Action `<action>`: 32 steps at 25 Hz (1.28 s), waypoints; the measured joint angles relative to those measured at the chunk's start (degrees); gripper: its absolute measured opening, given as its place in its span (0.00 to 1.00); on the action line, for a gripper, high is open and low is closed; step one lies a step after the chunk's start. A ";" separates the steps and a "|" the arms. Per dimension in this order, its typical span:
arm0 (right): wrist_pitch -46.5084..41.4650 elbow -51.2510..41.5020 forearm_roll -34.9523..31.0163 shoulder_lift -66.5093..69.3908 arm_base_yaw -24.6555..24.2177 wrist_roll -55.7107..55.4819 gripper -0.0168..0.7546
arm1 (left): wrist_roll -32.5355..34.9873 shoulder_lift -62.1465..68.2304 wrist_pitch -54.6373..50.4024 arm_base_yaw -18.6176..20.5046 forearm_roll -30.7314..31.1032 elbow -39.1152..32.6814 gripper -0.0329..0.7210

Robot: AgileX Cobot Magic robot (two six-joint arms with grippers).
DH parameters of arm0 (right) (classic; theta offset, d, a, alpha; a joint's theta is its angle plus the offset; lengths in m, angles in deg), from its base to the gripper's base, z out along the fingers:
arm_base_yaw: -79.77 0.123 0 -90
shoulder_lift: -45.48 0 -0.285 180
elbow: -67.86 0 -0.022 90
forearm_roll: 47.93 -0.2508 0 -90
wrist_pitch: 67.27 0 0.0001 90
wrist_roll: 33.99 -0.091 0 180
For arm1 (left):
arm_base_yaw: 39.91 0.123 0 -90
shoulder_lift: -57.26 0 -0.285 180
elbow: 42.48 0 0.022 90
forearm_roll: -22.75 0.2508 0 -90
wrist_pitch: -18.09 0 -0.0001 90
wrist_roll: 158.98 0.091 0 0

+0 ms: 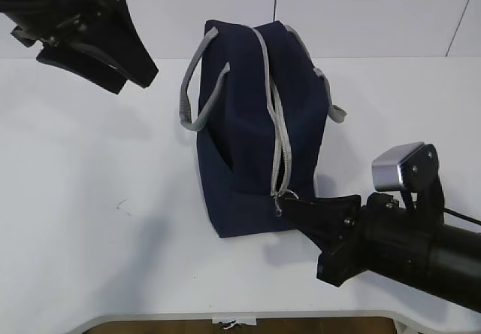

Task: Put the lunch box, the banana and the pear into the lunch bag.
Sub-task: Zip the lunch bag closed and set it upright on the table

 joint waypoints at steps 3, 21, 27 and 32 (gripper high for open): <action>-0.69 0.00 0.00 -1.67 0.00 0.44 0.02 | 0.00 0.00 0.00 0.00 -0.08 0.00 0.58; -11.53 4.73 3.41 -9.81 0.00 0.68 0.02 | 0.00 0.00 0.00 0.00 -0.22 0.00 0.46; -16.43 8.66 6.59 -12.18 0.00 -1.33 0.02 | 0.00 0.00 0.00 0.00 -0.22 0.00 0.45; -19.59 12.07 9.25 -12.96 0.00 -4.04 0.02 | 0.00 0.00 0.00 0.00 -0.30 0.00 0.45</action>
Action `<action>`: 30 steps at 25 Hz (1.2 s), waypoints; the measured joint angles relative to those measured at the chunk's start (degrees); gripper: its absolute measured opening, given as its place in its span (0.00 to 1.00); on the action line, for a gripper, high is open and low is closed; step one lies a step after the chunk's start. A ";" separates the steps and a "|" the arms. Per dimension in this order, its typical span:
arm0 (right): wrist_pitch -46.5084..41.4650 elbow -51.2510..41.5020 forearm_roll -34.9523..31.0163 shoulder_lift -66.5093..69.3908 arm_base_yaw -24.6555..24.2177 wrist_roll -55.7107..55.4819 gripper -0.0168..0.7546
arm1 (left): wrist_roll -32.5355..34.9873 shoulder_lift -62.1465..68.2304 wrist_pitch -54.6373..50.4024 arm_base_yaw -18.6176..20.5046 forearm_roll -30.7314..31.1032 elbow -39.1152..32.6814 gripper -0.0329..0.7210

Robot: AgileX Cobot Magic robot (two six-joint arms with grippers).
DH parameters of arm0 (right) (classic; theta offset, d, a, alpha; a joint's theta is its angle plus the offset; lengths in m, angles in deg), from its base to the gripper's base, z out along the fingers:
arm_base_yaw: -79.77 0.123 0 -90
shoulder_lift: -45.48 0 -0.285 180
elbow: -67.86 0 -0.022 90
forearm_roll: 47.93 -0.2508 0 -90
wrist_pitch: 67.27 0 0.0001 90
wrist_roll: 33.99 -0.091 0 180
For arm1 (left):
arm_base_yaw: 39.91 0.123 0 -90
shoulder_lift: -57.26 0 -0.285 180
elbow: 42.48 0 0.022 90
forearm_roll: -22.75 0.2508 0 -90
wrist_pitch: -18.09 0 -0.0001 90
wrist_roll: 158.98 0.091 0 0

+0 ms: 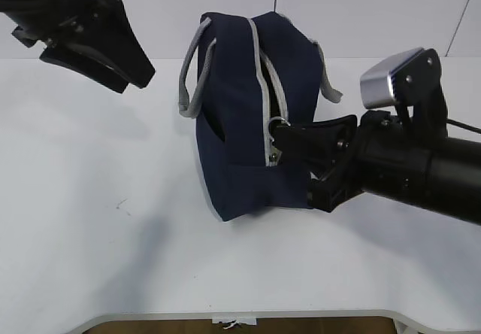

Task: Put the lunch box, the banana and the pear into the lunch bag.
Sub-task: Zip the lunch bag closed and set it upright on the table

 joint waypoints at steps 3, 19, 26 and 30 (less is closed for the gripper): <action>-0.82 1.77 1.70 0.00 0.00 -1.60 0.02 | 0.00 0.00 0.00 0.00 0.00 0.00 0.45; -9.45 14.70 10.20 -1.04 0.00 -11.32 0.02 | 0.00 0.00 0.00 0.00 0.43 0.00 0.45; -13.72 19.21 11.65 -1.04 0.00 -16.08 0.02 | 0.00 -0.22 0.00 -1.23 0.62 0.00 0.45; -14.11 21.11 11.65 -0.51 0.00 -19.35 0.02 | 0.00 -0.22 0.00 -3.68 2.43 0.00 0.45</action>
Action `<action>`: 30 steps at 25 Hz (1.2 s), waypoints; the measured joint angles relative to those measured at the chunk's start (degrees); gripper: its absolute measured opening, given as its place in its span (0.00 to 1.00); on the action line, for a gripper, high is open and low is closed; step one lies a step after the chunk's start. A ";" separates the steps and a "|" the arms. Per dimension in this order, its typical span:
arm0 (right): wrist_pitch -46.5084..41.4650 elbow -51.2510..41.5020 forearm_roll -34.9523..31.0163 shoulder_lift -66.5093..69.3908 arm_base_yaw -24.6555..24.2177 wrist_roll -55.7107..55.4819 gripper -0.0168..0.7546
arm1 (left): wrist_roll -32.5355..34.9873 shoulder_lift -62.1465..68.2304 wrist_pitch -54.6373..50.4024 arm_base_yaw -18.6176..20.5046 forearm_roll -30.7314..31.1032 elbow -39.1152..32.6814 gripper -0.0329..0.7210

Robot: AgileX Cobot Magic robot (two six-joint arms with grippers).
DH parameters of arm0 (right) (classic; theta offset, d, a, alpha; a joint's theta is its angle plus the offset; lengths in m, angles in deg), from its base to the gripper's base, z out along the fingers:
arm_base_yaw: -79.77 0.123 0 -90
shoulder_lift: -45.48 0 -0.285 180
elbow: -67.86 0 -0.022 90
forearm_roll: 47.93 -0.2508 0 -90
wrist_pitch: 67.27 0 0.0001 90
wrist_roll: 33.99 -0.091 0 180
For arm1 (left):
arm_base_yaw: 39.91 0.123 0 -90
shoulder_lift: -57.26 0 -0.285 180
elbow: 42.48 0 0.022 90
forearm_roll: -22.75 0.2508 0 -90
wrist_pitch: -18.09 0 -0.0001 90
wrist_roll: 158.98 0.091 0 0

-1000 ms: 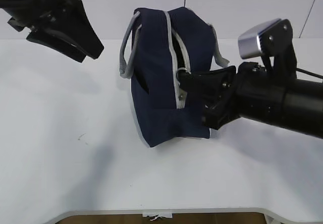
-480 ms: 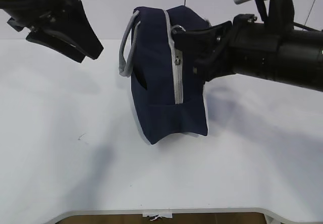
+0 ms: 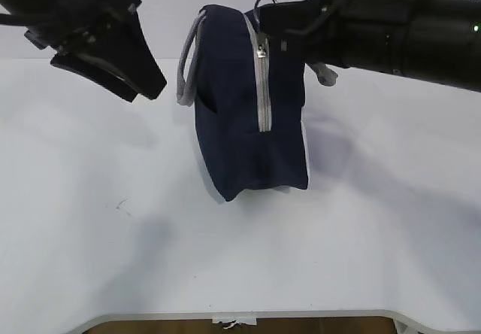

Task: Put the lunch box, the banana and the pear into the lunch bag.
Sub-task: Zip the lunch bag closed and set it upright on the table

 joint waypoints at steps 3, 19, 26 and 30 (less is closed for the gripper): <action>-0.22 1.71 0.00 0.98 0.82 -1.87 0.02 | 0.00 0.00 0.00 -1.40 2.11 0.00 0.47; -1.16 6.11 7.16 2.28 3.28 -8.03 0.02 | 1.49 0.00 5.16 -2.15 3.11 0.00 0.56; -1.16 6.15 7.55 2.33 3.28 -8.31 0.02 | 3.49 2.05 10.37 -2.15 -0.23 0.00 0.56; -1.16 6.15 7.55 2.33 3.28 -8.41 0.02 | 4.77 4.47 12.77 -2.68 -1.23 0.00 0.56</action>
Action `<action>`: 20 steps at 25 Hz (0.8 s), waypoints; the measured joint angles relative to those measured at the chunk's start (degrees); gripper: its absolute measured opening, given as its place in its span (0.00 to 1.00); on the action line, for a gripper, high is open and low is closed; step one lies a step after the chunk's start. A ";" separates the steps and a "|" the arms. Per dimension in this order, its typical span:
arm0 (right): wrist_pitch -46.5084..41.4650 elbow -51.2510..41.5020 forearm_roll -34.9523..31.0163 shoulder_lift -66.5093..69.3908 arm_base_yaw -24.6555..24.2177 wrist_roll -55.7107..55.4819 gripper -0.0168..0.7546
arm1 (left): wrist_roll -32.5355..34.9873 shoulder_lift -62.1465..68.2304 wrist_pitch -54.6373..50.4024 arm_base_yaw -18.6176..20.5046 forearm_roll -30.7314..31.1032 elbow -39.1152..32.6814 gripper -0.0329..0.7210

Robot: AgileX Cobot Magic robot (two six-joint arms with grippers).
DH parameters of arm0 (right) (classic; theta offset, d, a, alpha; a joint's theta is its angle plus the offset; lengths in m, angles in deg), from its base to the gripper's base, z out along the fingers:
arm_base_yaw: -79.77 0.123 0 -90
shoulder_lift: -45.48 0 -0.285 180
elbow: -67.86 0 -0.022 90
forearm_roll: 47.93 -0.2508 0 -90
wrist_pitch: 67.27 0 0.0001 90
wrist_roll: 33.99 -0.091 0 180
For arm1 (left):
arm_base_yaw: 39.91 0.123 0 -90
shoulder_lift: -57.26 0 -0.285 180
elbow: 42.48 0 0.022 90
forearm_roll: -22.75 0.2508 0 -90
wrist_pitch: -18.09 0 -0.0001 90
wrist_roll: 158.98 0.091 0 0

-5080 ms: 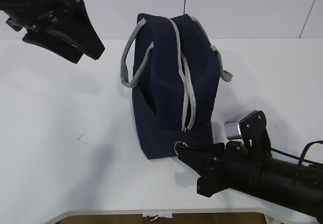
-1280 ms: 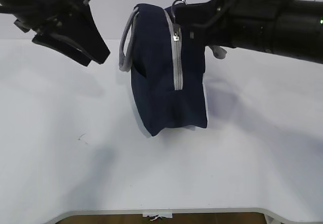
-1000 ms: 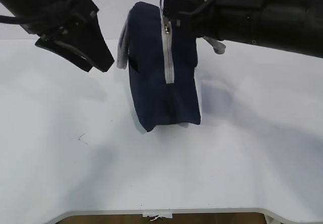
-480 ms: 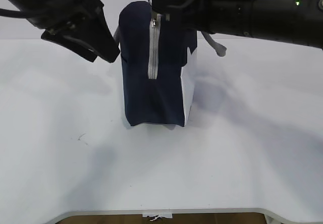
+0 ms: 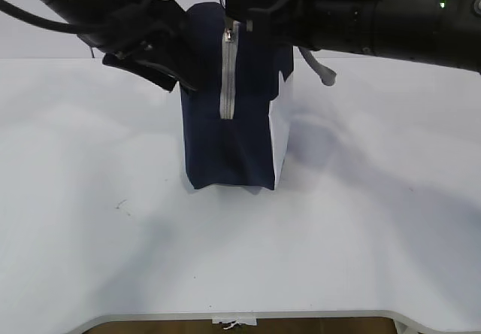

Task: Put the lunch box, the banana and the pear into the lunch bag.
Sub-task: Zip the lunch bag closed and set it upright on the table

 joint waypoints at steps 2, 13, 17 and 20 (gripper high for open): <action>0.00 0.00 0.00 0.00 0.00 -0.03 0.02 | 0.52 1.03 2.33 -0.87 -0.13 0.00 0.56; -0.23 0.09 0.00 0.00 0.00 -0.03 0.02 | 1.10 3.53 7.83 -2.52 1.38 0.00 0.20; -1.08 0.09 0.00 0.00 0.00 -0.12 0.02 | 1.10 3.53 6.94 -2.62 2.75 0.00 0.05; -1.34 0.22 0.09 0.00 0.00 -0.12 0.02 | 1.10 3.14 4.60 -2.73 4.05 0.00 0.04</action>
